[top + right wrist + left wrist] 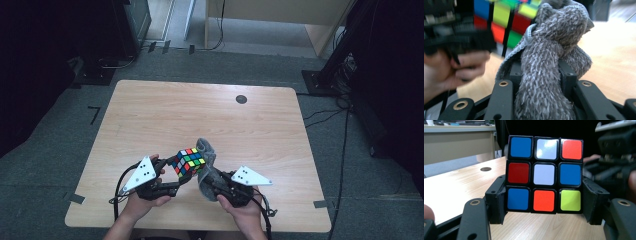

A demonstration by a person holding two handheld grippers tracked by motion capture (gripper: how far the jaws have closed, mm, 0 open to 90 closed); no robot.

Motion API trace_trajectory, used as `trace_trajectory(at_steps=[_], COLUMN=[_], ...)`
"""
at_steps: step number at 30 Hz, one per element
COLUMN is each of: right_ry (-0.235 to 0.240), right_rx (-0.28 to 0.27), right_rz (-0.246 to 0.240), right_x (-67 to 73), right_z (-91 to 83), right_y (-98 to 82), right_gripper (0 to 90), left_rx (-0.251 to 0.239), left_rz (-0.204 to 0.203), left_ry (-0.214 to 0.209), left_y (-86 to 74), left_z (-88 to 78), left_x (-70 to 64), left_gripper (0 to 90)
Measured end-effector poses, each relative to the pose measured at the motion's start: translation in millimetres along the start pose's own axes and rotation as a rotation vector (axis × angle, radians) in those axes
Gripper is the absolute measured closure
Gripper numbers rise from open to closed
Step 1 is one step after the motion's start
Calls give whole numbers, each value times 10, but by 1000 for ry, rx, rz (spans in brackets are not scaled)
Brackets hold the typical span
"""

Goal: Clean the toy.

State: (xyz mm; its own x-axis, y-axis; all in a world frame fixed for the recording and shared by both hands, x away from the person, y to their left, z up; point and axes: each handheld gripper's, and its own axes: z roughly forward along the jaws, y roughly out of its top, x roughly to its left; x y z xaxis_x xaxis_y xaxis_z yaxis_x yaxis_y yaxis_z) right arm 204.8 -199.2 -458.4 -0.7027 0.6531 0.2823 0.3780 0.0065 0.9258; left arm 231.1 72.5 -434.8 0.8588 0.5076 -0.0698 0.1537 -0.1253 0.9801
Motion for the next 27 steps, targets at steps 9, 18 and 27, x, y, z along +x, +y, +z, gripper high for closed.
trace_trajectory(at_steps=[9, 18, 27], right_ry=[-58, 18, -14], right_rx=[-74, 66, -61], right_rz=[0, -24, -14], right_x=[-28, 67, -8], right_z=[-112, 116, -57], right_y=[86, -88, 66], right_gripper=[649, 647, 644], left_rx=[-4, -16, -24], left_rz=[-12, -22, -33], left_ry=[6, 7, 7], left_y=[5, 20, 25], left_z=[-26, -39, -55], left_x=[34, 35, 51], left_gripper=[343, 343, 343])
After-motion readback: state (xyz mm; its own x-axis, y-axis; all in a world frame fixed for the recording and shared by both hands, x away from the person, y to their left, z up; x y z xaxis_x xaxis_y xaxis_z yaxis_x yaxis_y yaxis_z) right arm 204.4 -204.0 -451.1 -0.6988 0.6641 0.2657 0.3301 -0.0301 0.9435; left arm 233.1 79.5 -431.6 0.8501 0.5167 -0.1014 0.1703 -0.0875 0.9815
